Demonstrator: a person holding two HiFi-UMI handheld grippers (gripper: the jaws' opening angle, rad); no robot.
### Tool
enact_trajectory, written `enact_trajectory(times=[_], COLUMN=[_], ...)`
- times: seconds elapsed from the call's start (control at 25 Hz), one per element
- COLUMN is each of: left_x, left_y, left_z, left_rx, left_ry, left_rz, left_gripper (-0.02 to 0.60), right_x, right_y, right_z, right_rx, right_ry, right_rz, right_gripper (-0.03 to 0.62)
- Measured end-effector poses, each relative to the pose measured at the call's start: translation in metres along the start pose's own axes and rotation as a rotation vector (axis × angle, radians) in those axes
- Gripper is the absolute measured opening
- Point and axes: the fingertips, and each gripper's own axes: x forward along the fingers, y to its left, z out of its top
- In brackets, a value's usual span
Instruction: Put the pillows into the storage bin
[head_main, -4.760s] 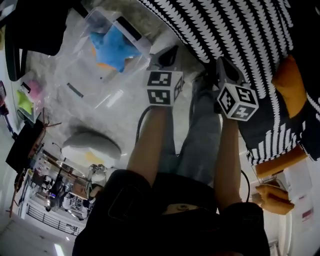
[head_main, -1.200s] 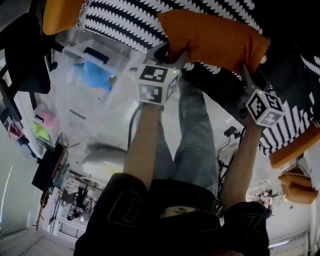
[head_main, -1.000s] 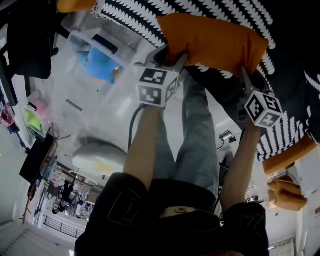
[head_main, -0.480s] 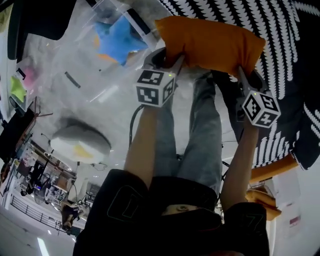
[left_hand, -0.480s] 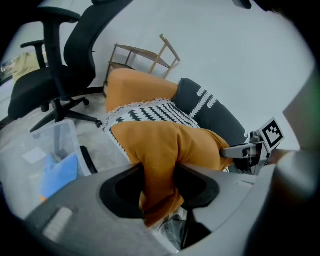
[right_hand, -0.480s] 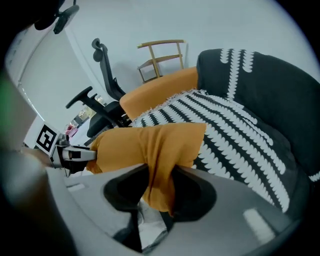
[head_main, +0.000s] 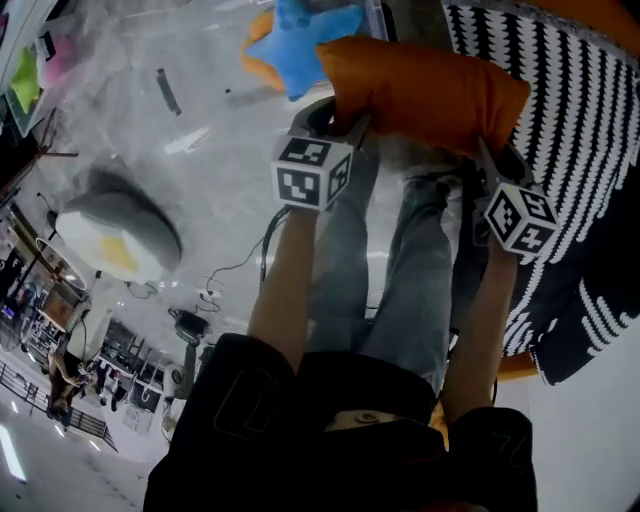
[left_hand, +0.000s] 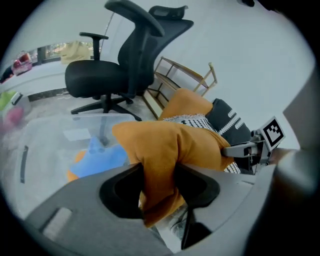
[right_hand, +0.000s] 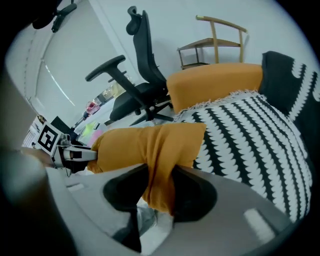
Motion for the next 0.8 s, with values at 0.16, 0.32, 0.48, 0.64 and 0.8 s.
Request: enact_trajectory(times=[0.16,0.32,0.48,0.64,0.8], left_x=[-0.032,-0.075,-0.114,-0.15,-0.176], left_y=[0.062,0.118,0.165,0.199,0.227], left_z=[-0.008,-0.031,-0.054,-0.078,-0.109], left_rx=[-0.104,-0.199,-0.318,-0.436,-0.573], left_ry=[-0.037,-0.078,-0.142,-0.214,-0.286], left_rz=[0.077,0.154,0.245,0.324,0.414], left_gripper=[0.202,0.206,0.206,0.209,0.21], right_x=[0.041,0.073,0.109,0.134,0.165], right_y=[0.058,0.124,0.185,0.243,0.298], right_z=[0.023,0.028,0.041,0.052,0.054], right_rx=[-0.098,-0.195,-0.325,-0.461,-0.613], right_ry=[0.049,0.094,0.14,0.177,0.223], right_rz=[0.065,0.127,0.202,0.269,0.334], right_gripper=[0.155,0.156,0.16,0.164,0.167])
